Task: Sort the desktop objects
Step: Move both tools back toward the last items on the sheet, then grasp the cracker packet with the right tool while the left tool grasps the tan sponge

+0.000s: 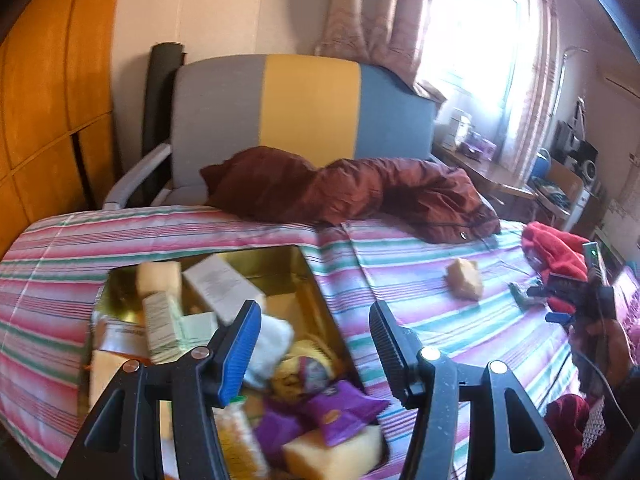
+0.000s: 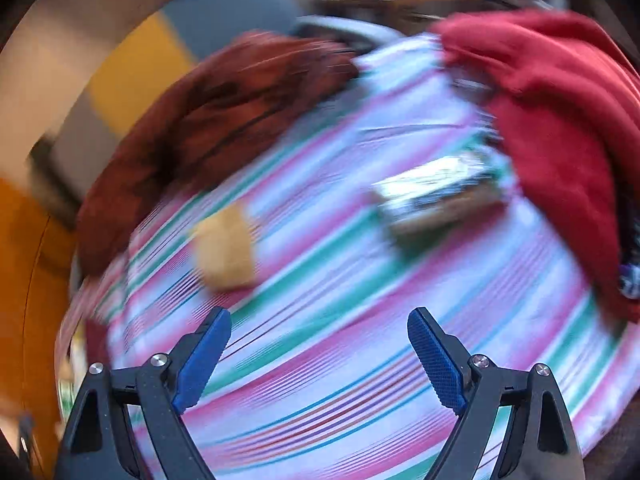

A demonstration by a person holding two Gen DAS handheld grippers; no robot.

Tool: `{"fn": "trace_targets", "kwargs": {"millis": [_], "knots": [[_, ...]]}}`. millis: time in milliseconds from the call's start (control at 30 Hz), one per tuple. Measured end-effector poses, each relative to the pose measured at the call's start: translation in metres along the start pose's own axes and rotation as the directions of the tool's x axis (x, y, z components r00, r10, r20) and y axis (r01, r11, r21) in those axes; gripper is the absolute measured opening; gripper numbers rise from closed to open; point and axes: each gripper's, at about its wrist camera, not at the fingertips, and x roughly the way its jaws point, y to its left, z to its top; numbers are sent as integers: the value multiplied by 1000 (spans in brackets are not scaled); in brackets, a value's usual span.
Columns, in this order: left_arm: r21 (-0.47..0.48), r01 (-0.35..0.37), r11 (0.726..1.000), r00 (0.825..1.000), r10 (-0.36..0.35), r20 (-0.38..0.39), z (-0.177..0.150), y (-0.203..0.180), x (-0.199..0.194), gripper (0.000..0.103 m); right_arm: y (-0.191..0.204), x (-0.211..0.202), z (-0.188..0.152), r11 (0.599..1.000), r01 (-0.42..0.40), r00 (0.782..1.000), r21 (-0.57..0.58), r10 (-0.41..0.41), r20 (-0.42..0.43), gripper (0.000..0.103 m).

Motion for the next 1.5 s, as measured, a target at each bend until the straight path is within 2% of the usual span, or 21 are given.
{"fn": "trace_targets", "kwargs": {"millis": [133,233,333,500,667,767,833,867,967,1133,1200,1367,1500], "knots": [[39,24,999,999,-23,-25,0,-19,10,57,-44,11,26,990,38,999,137,-40,12,90],[55,42,998,998,-40,-45,1,-30,19,57,-58,22,43,980,43,999,196,-45,5,90],[72,58,996,997,-54,-61,2,-41,28,57,-65,38,60,972,59,998,226,-58,-11,92],[102,88,991,993,-79,-87,5,-58,42,57,-60,53,85,977,94,995,193,-97,5,92],[115,114,987,987,-100,-123,8,-73,58,57,-42,70,106,987,135,991,86,-136,2,86],[120,133,984,983,-115,-143,11,-85,68,57,-24,80,109,983,179,984,-38,-179,-7,77],[129,157,979,979,-136,-153,14,-95,74,57,-11,85,105,962,234,972,-143,-237,2,62],[130,168,977,976,-146,-163,16,-100,78,57,-6,86,103,953,245,969,-177,-247,8,60],[104,219,970,959,-194,-207,20,-115,93,57,0,83,93,943,223,973,-248,-229,7,52],[114,270,956,936,-233,-265,24,-149,123,57,8,73,66,912,160,983,-378,-182,-23,51],[126,269,955,931,-225,-287,24,-162,138,57,13,69,53,888,132,986,-440,-164,-36,51],[136,288,948,913,-229,-337,28,-190,172,57,12,62,43,878,98,990,-468,-136,-47,51],[146,288,946,910,-223,-350,34,-213,198,57,9,62,45,882,80,991,-464,-120,-59,51]]}}
